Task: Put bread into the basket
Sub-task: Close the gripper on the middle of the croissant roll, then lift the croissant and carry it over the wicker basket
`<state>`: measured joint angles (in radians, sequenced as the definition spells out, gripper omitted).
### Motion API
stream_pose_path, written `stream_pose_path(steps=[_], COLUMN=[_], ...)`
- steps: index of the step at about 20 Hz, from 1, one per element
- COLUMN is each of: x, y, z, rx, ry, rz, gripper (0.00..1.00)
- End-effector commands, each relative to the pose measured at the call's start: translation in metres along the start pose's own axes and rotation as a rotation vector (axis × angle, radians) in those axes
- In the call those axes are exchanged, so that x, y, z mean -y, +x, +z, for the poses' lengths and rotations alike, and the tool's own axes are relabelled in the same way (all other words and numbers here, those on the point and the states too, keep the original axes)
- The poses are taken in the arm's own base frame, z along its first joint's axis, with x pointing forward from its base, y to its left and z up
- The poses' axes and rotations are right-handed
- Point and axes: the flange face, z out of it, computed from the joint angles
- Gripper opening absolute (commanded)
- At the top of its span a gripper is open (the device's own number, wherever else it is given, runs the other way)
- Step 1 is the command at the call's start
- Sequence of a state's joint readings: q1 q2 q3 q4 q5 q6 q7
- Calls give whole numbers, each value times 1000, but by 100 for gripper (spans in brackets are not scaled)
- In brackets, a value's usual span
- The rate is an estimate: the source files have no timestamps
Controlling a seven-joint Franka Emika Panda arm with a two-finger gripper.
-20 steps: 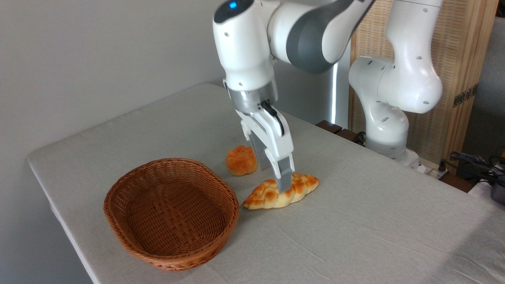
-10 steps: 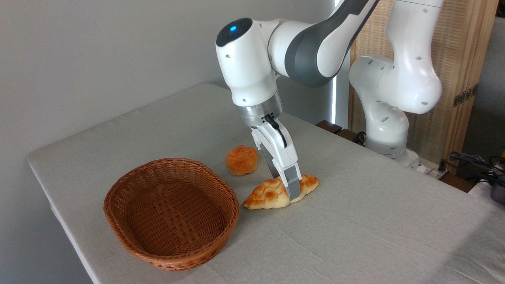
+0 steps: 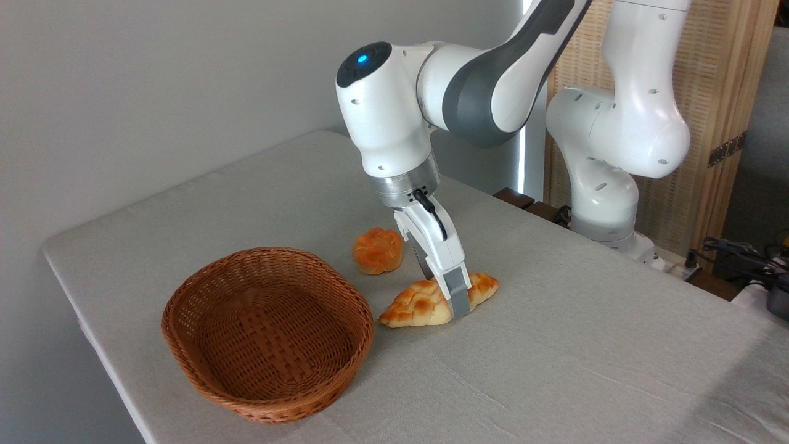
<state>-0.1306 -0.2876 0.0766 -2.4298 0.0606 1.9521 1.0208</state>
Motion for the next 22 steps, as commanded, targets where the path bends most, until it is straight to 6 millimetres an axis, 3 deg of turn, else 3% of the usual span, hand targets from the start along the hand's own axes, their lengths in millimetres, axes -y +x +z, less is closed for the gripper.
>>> stream_pose_path(steps=[1,9,14,16,22], x=[3,-3,-16,-13,17], y=[-2,-6,-14,-7,26], z=[1,-7,-99,-122,-151], rx=[-4,19,10,-70,-389], ry=[22,-16,-32,-19,80], rz=[47,50,50,32,-115], gripper=[33,34,37,37,38])
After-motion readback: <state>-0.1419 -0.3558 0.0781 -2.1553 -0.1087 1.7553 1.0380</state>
